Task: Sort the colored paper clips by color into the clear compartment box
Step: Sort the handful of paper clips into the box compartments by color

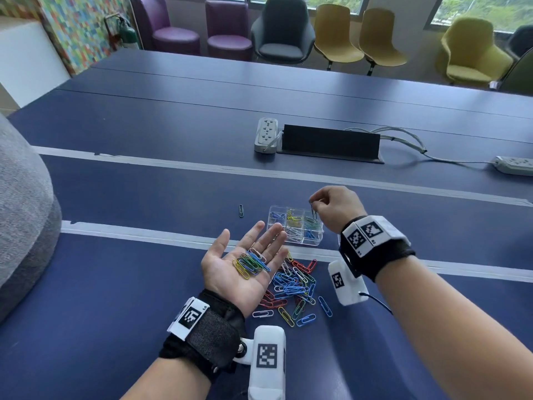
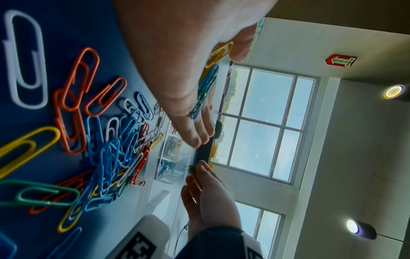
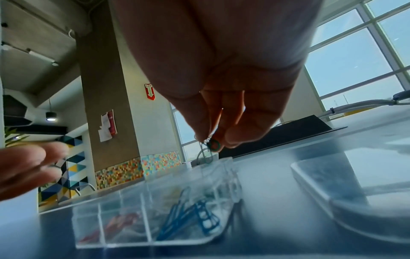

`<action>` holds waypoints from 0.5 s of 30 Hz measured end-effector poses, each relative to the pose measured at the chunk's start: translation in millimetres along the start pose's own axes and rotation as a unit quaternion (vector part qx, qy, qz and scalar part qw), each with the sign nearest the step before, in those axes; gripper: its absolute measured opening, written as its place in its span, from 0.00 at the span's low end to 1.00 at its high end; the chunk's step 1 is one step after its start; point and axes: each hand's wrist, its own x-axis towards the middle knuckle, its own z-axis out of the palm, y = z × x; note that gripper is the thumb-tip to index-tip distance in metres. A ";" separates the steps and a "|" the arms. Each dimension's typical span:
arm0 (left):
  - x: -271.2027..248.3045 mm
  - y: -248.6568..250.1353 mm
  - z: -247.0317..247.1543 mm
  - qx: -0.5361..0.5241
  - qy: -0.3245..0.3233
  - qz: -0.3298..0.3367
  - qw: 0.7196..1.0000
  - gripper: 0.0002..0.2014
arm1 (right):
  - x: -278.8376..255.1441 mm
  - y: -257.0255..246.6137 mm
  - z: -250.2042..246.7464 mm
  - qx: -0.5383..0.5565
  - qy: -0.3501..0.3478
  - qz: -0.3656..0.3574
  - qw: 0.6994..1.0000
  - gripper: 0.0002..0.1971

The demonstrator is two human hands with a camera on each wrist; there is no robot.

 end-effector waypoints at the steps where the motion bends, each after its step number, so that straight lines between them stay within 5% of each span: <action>1: -0.3 0.3 -0.4 -0.001 -0.002 0.001 1.000 0.30 | -0.7 -0.1 0.5 -0.005 0.003 0.000 1.000 0.09; 10: -2.7 1.5 -0.2 -0.006 0.004 0.001 1.000 0.30 | -11.8 -6.4 0.8 -0.060 -0.028 -0.025 0.997 0.10; 15: -2.4 -0.2 2.6 -0.006 0.013 0.008 1.000 0.30 | -37.8 -33.1 -1.6 -0.002 -0.054 -0.157 0.986 0.07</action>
